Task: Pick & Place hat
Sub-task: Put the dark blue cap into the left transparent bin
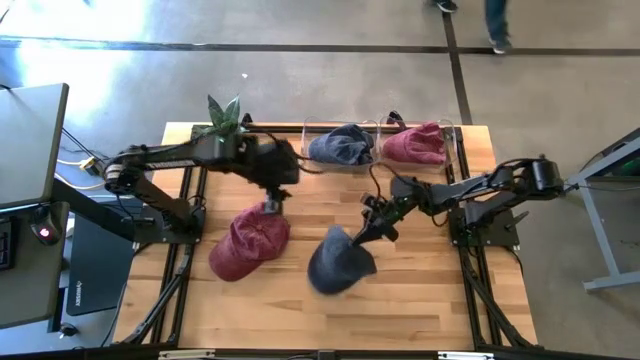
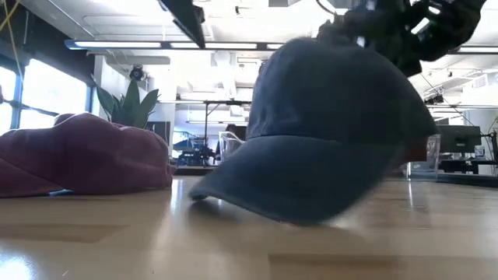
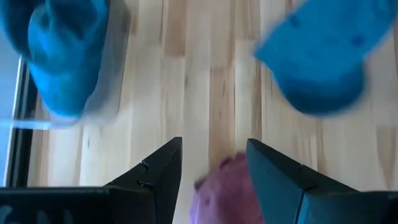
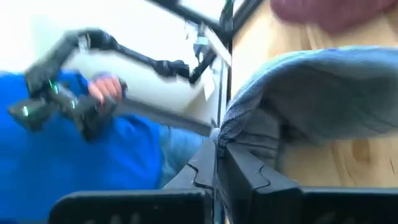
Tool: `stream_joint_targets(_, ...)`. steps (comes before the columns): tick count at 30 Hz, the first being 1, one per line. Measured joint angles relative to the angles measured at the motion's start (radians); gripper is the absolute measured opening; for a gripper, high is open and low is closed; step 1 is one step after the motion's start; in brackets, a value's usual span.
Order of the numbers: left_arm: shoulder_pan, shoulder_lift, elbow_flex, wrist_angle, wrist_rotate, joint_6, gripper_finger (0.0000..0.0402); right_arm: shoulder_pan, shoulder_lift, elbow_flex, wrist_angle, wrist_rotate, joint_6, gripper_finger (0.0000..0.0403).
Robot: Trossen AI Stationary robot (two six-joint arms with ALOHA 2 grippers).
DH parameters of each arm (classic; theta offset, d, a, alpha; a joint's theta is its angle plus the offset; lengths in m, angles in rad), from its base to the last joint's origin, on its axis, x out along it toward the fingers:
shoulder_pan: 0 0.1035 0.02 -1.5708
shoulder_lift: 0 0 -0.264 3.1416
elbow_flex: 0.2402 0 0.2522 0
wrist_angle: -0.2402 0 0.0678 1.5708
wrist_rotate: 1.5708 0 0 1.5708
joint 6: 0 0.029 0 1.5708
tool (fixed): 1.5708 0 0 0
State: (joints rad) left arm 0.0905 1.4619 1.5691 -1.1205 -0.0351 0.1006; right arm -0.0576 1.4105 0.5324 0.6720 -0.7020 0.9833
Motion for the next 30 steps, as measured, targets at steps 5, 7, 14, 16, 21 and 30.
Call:
stream_joint_targets(5, 0.068, -0.074, -0.003, 0.037, -0.008, 0.049, 0.0172, -0.030, -0.047, 0.050, -0.005, 0.072, 0.092, 0.0007)
stream_joint_targets(7, 0.096, -0.098, -0.001, 0.063, -0.019, 0.078, 0.0172, -0.041, -0.053, 0.095, -0.002, 0.127, 0.091, 0.0007)
stream_joint_targets(14, 0.188, -0.172, 0.004, 0.234, -0.034, 0.165, 0.0172, -0.124, -0.049, 0.306, -0.062, 0.369, -0.036, 0.0007)
stream_joint_targets(16, 0.222, -0.182, -0.001, 0.219, -0.030, 0.168, 0.0172, -0.160, -0.049, 0.368, -0.113, 0.444, -0.102, 0.0006)
stream_joint_targets(21, 0.264, -0.189, 0.000, 0.237, -0.010, 0.190, 0.0172, -0.271, -0.049, 0.508, -0.267, 0.529, -0.233, 0.0011)
stream_joint_targets(30, 0.314, -0.152, 0.000, 0.333, 0.000, 0.252, 0.0172, -0.522, -0.040, 0.576, -0.443, 0.370, -0.311, 0.0012)
